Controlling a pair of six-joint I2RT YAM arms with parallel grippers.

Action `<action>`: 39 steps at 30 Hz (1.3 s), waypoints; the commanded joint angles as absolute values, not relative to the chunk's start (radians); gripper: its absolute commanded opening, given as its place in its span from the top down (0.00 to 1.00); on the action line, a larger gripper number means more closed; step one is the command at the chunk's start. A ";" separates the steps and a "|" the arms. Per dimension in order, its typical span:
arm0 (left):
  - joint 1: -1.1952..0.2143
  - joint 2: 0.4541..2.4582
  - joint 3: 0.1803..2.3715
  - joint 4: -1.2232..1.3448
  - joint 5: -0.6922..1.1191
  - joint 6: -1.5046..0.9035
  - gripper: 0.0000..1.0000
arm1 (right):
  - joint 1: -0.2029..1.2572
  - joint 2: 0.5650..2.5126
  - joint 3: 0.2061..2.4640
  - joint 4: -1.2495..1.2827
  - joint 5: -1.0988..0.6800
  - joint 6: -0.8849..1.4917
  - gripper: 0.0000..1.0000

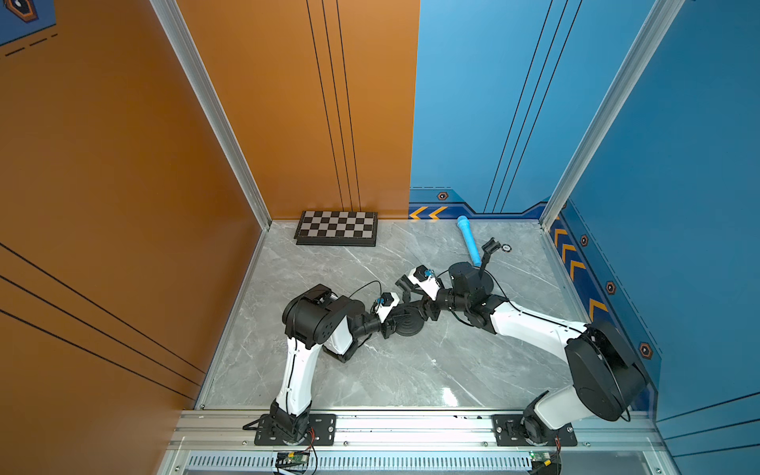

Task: Assemble a microphone stand
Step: Screw the microphone stand pole into the microphone stand base.

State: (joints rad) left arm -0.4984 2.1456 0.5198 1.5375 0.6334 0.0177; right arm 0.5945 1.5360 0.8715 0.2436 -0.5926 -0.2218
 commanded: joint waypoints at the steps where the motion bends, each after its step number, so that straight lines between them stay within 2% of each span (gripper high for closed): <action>1: -0.497 2.194 0.509 1.410 0.641 0.010 0.59 | 0.595 1.555 0.916 0.289 -0.633 -0.236 0.37; 3: -0.497 2.196 0.510 1.410 0.635 0.010 0.59 | 0.596 1.569 0.925 0.298 -0.625 -0.230 0.41; 7: -0.495 2.201 0.510 1.410 0.637 0.009 0.59 | 0.597 1.598 0.937 0.308 -0.611 -0.223 0.59; 9: -0.496 2.204 0.511 1.410 0.639 0.009 0.59 | 0.602 1.603 0.935 0.314 -0.596 -0.220 0.62; 14: -0.496 2.203 0.511 1.411 0.639 0.008 0.59 | 0.608 1.590 0.901 0.345 -0.523 -0.203 0.80; 17: -0.495 2.204 0.511 1.411 0.635 0.008 0.59 | 0.635 1.557 0.844 0.411 -0.343 -0.145 0.95; 19: -0.495 2.203 0.512 1.410 0.634 0.008 0.59 | 0.674 1.527 0.793 0.450 -0.163 -0.097 1.00; 25: -0.497 2.206 0.513 1.410 0.628 0.008 0.59 | 0.928 1.534 0.676 0.595 0.557 0.052 1.00; 28: -0.499 2.210 0.515 1.410 0.628 0.005 0.59 | 1.011 1.601 0.700 0.608 0.729 0.159 1.00; 30: -0.500 2.212 0.516 1.410 0.626 0.003 0.59 | 1.033 1.636 0.740 0.570 0.721 0.212 1.00; 33: -0.500 2.213 0.515 1.410 0.627 0.002 0.59 | 1.023 1.624 0.770 0.525 0.587 0.201 1.00; 34: -0.500 2.212 0.512 1.411 0.627 0.004 0.59 | 1.007 1.611 0.769 0.517 0.518 0.187 0.96; 39: -0.497 2.206 0.509 1.411 0.629 0.009 0.59 | 0.858 1.507 0.766 0.375 0.033 0.026 0.58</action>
State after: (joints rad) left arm -0.4976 2.1582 0.5240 1.5539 0.6506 0.0212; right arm 0.9241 1.5517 0.7605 0.5316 0.3370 0.1085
